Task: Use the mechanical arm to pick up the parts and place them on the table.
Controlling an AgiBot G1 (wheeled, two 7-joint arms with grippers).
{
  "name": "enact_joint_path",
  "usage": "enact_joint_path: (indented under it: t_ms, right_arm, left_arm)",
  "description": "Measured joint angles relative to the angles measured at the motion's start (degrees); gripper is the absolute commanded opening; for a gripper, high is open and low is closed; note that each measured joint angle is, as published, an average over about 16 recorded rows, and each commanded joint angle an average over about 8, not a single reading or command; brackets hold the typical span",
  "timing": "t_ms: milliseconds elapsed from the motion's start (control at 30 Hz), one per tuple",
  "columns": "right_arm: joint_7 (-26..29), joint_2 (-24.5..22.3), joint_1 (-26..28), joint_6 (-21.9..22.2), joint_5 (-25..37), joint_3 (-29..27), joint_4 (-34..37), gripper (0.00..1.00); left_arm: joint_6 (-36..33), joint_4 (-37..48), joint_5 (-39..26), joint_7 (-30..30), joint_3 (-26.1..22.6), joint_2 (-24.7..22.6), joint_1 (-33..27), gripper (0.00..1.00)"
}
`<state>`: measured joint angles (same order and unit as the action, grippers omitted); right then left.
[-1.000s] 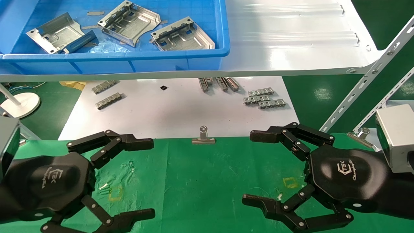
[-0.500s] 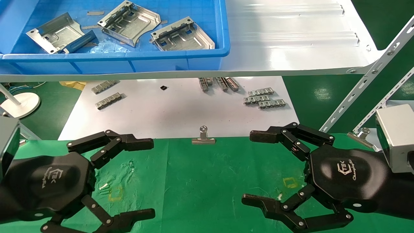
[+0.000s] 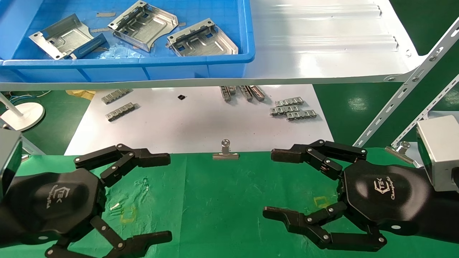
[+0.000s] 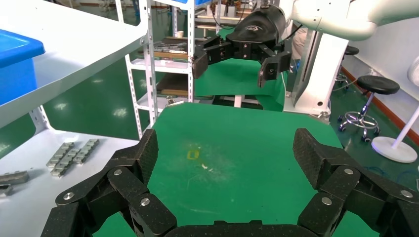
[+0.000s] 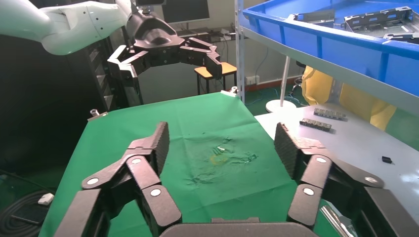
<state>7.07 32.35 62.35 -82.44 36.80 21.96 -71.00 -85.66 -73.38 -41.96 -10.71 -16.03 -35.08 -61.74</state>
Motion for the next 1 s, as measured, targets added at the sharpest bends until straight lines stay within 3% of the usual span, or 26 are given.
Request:
enact_joint_path:
  t_ms: [1000]
  right_arm:
    - [0.00,0.00,0.00,0.00,0.00,0.00,0.00,0.00]
  left_arm:
    - [0.00,0.00,0.00,0.00,0.00,0.00,0.00,1.00]
